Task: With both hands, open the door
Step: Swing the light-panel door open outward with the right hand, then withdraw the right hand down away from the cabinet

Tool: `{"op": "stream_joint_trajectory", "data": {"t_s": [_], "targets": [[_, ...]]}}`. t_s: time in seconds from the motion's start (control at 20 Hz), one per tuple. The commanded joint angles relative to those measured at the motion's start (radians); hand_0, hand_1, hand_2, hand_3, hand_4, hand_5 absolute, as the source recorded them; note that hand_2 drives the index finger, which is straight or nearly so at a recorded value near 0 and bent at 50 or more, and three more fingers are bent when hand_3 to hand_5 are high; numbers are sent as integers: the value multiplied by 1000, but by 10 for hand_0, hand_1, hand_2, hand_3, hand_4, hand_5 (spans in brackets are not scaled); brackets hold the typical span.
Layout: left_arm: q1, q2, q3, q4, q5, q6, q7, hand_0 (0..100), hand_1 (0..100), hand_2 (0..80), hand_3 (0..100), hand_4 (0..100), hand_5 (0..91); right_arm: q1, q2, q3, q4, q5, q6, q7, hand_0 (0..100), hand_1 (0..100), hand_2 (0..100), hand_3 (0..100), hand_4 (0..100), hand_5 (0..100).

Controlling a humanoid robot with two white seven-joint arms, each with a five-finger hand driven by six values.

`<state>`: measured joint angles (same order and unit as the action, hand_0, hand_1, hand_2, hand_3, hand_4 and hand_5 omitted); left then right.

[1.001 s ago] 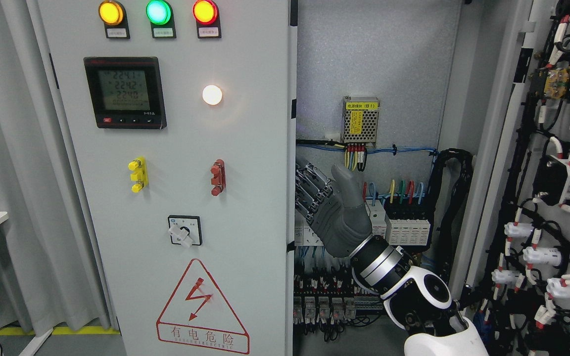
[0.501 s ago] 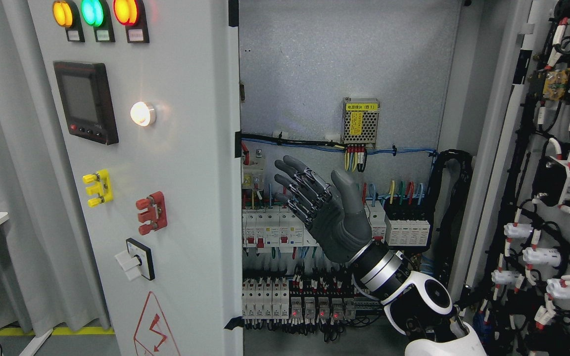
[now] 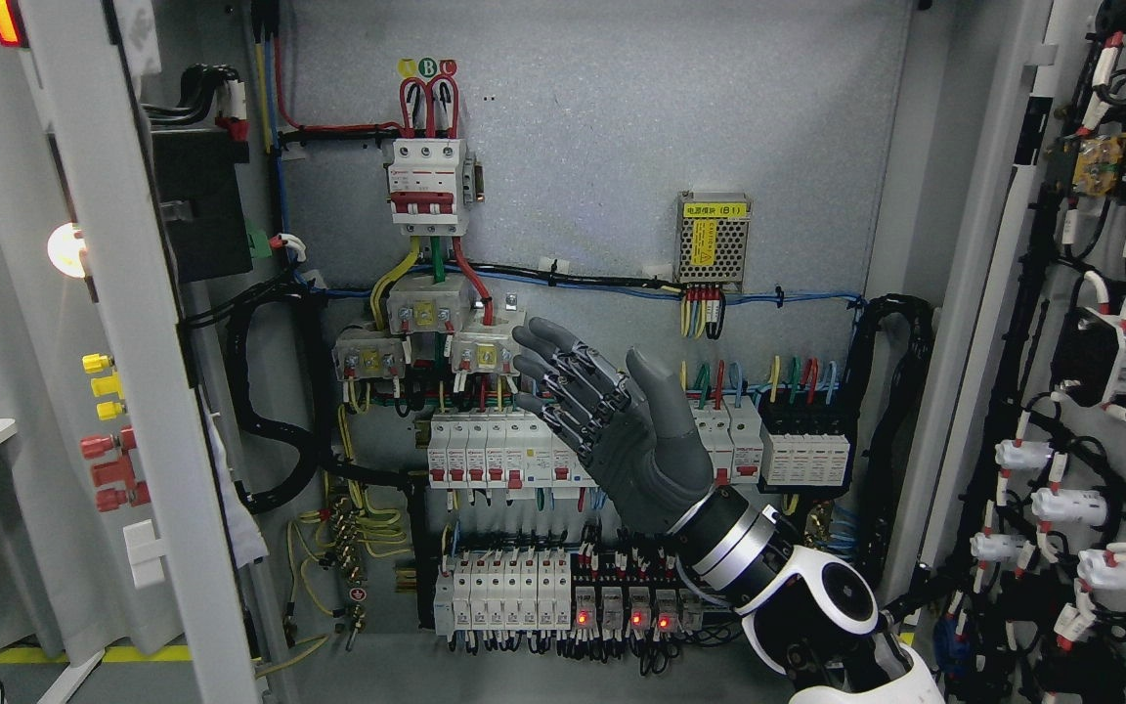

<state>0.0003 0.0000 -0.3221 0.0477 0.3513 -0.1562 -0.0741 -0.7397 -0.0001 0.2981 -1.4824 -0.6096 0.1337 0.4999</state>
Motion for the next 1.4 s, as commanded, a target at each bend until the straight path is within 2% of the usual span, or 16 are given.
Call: {"op": "stream_joint_trajectory", "data": {"t_s": [0.0, 0.4, 0.6, 0.75, 0.95, 1.1, 1.35], "targets": [[30, 23, 0, 0, 0, 0, 1, 289, 0, 27, 28, 33, 0, 5, 0, 114, -42, -1, -2, 9, 219, 0, 0, 0, 0, 0], [30, 23, 0, 0, 0, -2, 1, 289, 0, 28, 28, 34, 0, 88, 0, 222, -84, -6, -2, 22, 218, 0, 0, 0, 0, 0], [30, 23, 0, 0, 0, -2, 1, 289, 0, 28, 28, 33, 0, 97, 0, 278, -95, -7, -3, 115, 219, 0, 0, 0, 0, 0], [30, 25, 0, 0, 0, -2, 1, 289, 0, 28, 28, 33, 0, 97, 0, 295, -101, -9, -3, 120, 219, 0, 0, 0, 0, 0], [29, 26, 0, 0, 0, -2, 1, 289, 0, 27, 28, 34, 0, 94, 0, 349, -119, -74, -3, 121, 219, 0, 0, 0, 0, 0], [29, 29, 0, 0, 0, -2, 1, 289, 0, 27, 28, 34, 0, 94, 0, 360, -122, -87, -2, 121, 219, 0, 0, 0, 0, 0], [29, 37, 0, 0, 0, -2, 1, 289, 0, 27, 27, 32, 0, 92, 0, 449, -142, -87, 1, 121, 219, 0, 0, 0, 0, 0]]}}
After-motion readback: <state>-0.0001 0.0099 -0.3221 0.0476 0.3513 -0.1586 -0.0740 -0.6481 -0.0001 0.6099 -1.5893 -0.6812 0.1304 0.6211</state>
